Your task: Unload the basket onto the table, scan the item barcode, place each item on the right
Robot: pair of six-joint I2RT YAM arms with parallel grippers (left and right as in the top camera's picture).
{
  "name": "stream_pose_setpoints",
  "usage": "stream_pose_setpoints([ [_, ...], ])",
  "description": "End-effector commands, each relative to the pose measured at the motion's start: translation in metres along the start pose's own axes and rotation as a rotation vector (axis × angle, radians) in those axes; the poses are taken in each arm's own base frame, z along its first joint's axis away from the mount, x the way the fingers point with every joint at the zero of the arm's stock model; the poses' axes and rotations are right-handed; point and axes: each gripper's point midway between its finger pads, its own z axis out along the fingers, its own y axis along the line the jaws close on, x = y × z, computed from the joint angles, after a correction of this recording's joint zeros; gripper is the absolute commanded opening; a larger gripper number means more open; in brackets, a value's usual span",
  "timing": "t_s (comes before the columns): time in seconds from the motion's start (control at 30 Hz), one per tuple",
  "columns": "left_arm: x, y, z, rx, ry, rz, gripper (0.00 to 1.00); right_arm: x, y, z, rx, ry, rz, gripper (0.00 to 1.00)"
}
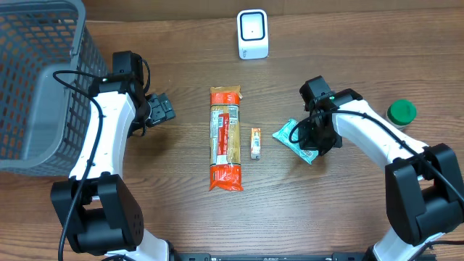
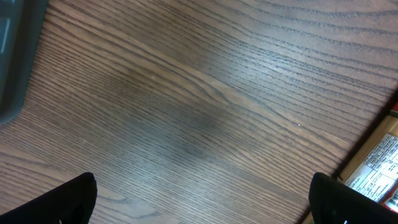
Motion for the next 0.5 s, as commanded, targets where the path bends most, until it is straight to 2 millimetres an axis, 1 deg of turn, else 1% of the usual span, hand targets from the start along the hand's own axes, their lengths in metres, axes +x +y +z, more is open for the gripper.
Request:
stream_pose_setpoints([
  [0.0, -0.003, 0.0, -0.003, -0.004, -0.014, 0.013, 1.0, 0.005, 0.009, -0.009, -0.046, 0.01, -0.003, 0.04],
  [0.17, -0.003, 0.0, -0.003, -0.004, -0.014, 0.013, 1.0, 0.015, 0.006, 0.003, -0.043, 0.035, 0.0, 0.04],
  [0.47, -0.003, 0.0, -0.003, -0.004, -0.014, 0.013, 1.0, 0.021, 0.002, 0.022, -0.045, 0.03, 0.0, 0.04],
])
